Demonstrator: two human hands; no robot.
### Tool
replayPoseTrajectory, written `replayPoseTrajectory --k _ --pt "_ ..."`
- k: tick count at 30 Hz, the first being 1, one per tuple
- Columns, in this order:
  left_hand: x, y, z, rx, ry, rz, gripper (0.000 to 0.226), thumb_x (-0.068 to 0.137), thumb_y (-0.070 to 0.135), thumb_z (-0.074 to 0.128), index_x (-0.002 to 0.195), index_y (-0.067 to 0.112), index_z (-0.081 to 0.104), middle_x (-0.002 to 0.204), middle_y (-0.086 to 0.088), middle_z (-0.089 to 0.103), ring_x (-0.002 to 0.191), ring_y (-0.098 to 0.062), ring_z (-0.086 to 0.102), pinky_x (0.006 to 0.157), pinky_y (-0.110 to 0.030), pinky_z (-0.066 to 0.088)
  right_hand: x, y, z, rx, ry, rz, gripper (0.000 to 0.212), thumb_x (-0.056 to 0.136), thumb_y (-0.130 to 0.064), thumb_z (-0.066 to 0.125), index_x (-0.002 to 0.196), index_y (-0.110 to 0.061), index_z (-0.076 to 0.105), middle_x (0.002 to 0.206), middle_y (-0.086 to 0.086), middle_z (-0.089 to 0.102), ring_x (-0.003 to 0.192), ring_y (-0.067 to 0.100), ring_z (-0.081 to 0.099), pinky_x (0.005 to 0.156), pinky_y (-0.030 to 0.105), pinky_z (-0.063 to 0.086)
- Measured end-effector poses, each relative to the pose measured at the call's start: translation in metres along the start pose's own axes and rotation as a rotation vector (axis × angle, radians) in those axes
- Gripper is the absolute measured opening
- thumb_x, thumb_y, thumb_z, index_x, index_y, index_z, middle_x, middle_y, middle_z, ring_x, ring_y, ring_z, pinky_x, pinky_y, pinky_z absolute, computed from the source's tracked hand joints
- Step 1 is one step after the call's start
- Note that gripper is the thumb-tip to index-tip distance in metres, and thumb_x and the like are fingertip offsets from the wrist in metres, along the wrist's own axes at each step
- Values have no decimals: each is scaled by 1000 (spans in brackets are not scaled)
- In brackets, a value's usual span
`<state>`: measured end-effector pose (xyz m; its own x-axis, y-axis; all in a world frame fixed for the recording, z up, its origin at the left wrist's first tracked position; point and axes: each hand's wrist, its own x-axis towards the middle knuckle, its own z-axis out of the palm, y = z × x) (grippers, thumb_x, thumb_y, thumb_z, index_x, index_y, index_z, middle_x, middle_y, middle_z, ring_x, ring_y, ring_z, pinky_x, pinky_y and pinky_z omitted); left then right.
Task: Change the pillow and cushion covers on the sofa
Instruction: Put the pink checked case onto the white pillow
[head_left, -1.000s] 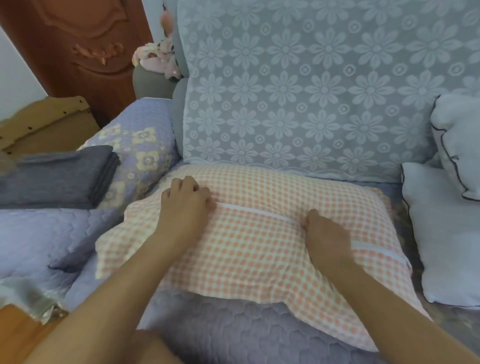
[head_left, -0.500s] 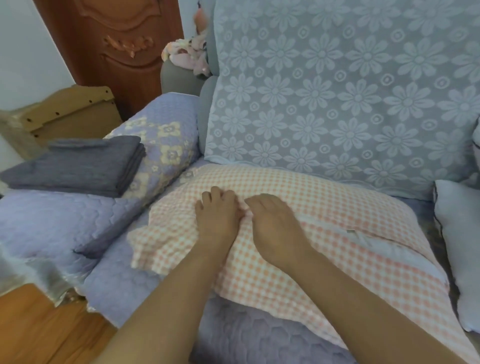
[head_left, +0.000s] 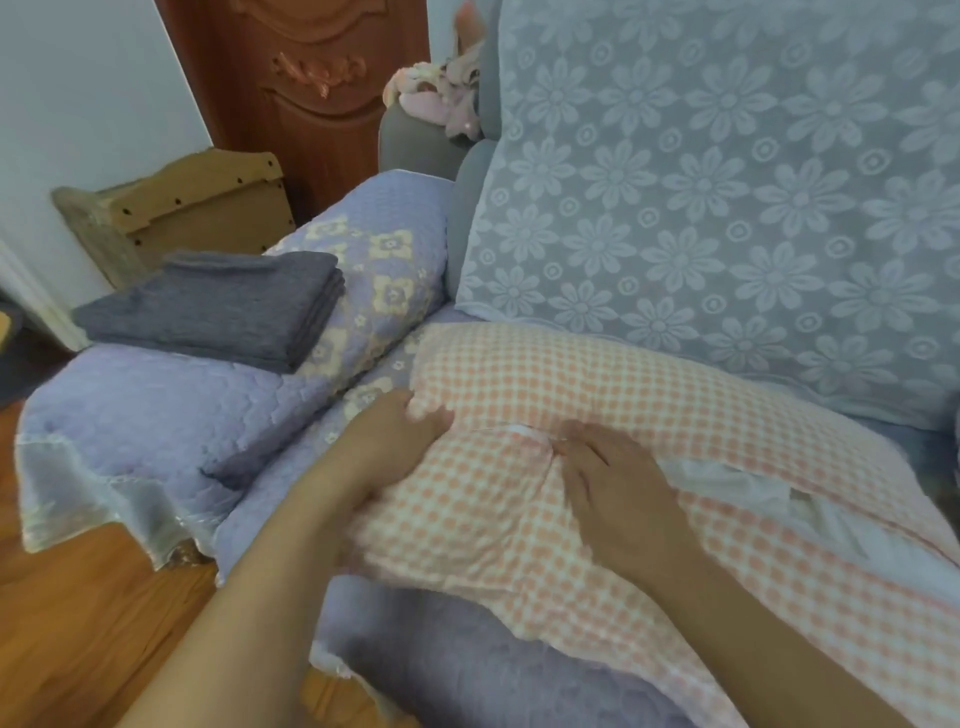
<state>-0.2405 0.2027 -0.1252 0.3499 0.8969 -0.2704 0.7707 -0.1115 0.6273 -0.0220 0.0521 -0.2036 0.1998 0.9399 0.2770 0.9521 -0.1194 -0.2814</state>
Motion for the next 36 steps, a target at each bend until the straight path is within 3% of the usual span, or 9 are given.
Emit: replayPoseTrajectory --k 4,8,11,16,19,25,28,31,36 --pt "-53 -22 -1 183 -298 29 57 90 67 58 133 29 50 143 10 52 115 -11 58 87 -22 41 -29 1 -23 11 70 29 48 98 -58 39 93 -28 76 99 -6 64 98 20 59 93 41 46" --pt "-52 -53 11 213 -102 -104 87 84 71 63 151 23 34 154 0 42 133 -25 48 104 -38 43 -33 -32 -10 -126 102 120 58 93 -67 45 84 -19 75 97 3 60 95 27 52 90 46 45" --pt "-62 -58 21 188 219 277 65 78 58 77 126 26 47 127 2 42 117 -21 42 93 -35 42 -28 -50 -6 -183 105 216 51 88 -65 55 93 -16 71 104 6 56 100 29 48 91 47 46" --pt "-62 -50 37 381 261 729 32 83 44 75 107 25 65 104 7 58 98 -21 55 77 -42 50 -34 -58 1 -142 238 192 23 82 -39 75 94 -20 71 103 5 55 98 30 49 93 50 43" --pt "-56 -47 36 392 398 661 12 97 34 60 98 25 68 95 7 64 90 -20 60 71 -40 51 -34 -55 1 -105 279 188 17 79 -29 80 93 -21 74 102 3 56 99 28 52 96 51 43" --pt "-55 -33 23 -637 37 109 16 98 18 66 83 14 71 65 2 58 61 -11 53 61 -31 52 -30 -64 -2 -5 376 154 23 74 -8 82 94 -17 74 113 6 56 109 28 49 96 46 44" --pt "-54 -32 20 -634 37 100 16 97 21 68 82 16 73 65 2 58 61 -12 52 59 -29 48 -27 -85 -6 156 427 65 23 76 3 70 92 -14 74 119 7 54 116 26 45 97 41 43" --pt "-56 -32 19 -601 66 153 17 98 20 66 82 16 72 60 4 54 49 -7 46 46 -22 39 -22 -113 -9 317 419 60 15 86 -24 63 94 -21 74 122 -2 51 120 15 41 102 34 39" --pt "-65 -34 15 -520 154 304 15 97 15 66 83 16 72 58 9 60 52 -2 50 53 -15 41 -19 -141 4 126 347 111 31 86 -46 69 105 -22 69 122 -1 51 118 23 44 103 39 39"
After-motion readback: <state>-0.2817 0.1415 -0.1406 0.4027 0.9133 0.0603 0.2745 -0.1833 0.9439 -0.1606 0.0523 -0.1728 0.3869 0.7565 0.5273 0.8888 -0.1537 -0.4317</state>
